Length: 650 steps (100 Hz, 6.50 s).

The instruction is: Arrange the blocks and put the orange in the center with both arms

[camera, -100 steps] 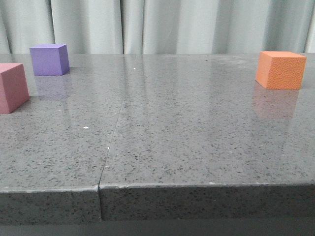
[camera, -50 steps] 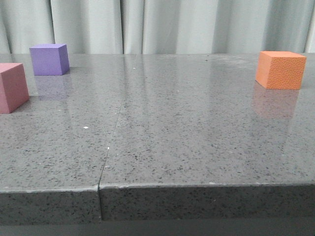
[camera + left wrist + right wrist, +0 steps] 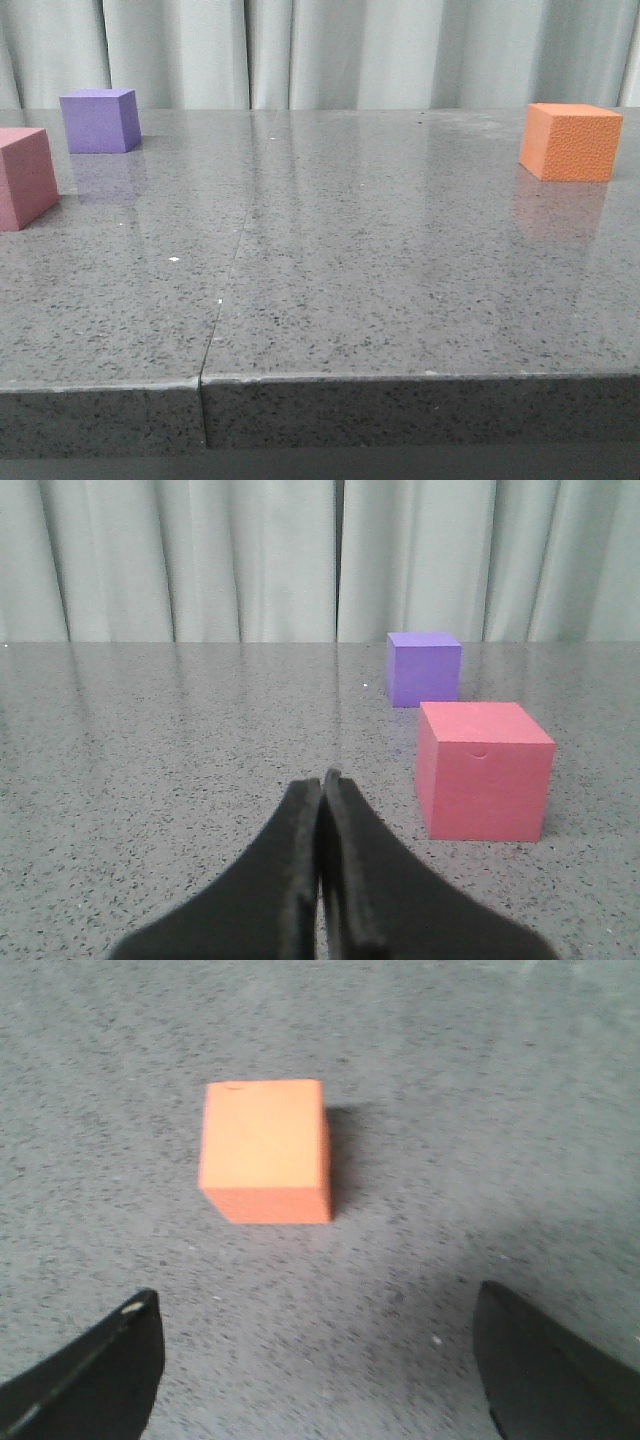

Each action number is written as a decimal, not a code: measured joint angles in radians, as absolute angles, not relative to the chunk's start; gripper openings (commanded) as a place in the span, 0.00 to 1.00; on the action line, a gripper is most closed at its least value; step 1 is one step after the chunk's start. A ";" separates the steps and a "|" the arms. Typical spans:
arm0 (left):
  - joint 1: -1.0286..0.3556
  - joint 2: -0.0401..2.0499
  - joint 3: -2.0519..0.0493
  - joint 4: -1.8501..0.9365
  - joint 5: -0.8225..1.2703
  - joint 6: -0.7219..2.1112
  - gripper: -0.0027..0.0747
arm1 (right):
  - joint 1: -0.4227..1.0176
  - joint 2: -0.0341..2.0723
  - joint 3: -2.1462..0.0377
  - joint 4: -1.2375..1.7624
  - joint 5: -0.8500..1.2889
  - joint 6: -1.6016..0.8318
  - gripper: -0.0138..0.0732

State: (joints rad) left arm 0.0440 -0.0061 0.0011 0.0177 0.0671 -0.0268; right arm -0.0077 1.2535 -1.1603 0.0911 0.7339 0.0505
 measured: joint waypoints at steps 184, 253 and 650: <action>0.044 -0.006 0.001 0.018 0.067 -0.027 0.01 | 0.219 2.029 -2.014 0.181 1.234 0.177 0.47; 0.044 -0.006 0.001 0.018 0.067 -0.027 0.01 | 0.398 2.139 -2.045 0.263 1.242 0.339 0.56; -0.087 1.288 -1.242 -0.418 0.653 0.508 0.83 | 0.398 0.243 -0.352 -0.010 0.432 0.151 0.08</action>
State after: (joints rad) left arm -0.0872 1.2875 -1.2420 -0.4175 0.6533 0.5079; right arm 0.3977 0.2434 -0.3517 -0.0097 0.4319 0.1508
